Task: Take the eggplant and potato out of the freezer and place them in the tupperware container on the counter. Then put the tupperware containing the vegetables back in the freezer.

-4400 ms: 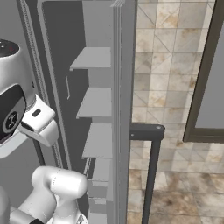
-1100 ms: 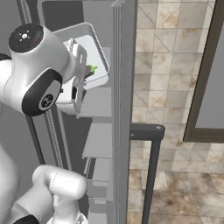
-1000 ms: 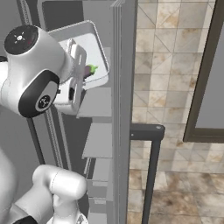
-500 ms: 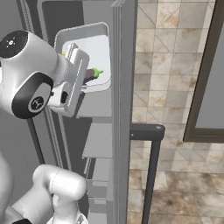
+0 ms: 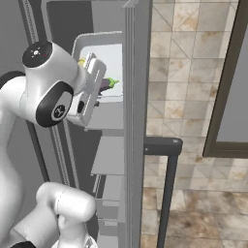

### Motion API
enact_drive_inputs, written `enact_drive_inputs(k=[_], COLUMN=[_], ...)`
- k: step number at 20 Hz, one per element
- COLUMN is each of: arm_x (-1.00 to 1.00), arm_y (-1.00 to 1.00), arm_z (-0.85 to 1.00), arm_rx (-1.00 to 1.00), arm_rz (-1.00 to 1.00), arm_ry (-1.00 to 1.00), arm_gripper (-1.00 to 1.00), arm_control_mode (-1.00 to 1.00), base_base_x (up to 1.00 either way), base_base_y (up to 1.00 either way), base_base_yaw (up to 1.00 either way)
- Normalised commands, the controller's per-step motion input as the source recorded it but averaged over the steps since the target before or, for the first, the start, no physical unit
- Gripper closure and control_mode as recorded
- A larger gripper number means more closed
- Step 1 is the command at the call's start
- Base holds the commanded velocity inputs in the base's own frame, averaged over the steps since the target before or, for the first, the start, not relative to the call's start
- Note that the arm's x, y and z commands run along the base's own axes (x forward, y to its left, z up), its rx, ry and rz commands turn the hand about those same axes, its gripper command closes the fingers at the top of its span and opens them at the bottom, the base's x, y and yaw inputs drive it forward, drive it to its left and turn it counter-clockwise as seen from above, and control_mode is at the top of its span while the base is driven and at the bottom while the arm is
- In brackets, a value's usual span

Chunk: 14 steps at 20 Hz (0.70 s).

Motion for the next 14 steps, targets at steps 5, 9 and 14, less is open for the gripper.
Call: enact_drive_inputs(k=[5, 9, 14], arm_x=[0.61, 0.43, 0.20], arm_y=[0.02, 0.17, 0.30], arm_z=[-0.10, -0.01, 0.00], arm_rx=[0.07, 0.04, 0.01], arm_rz=[0.00, 0.00, 0.00], arm_ry=[0.00, 0.00, 0.00], arm_gripper=[1.00, 1.00, 1.00], arm_control_mode=[-1.00, -1.00, -1.00], base_base_x=[0.00, 0.00, 0.00], base_base_y=[0.00, 0.00, 0.00], base_base_yaw=[0.00, 0.00, 0.00])
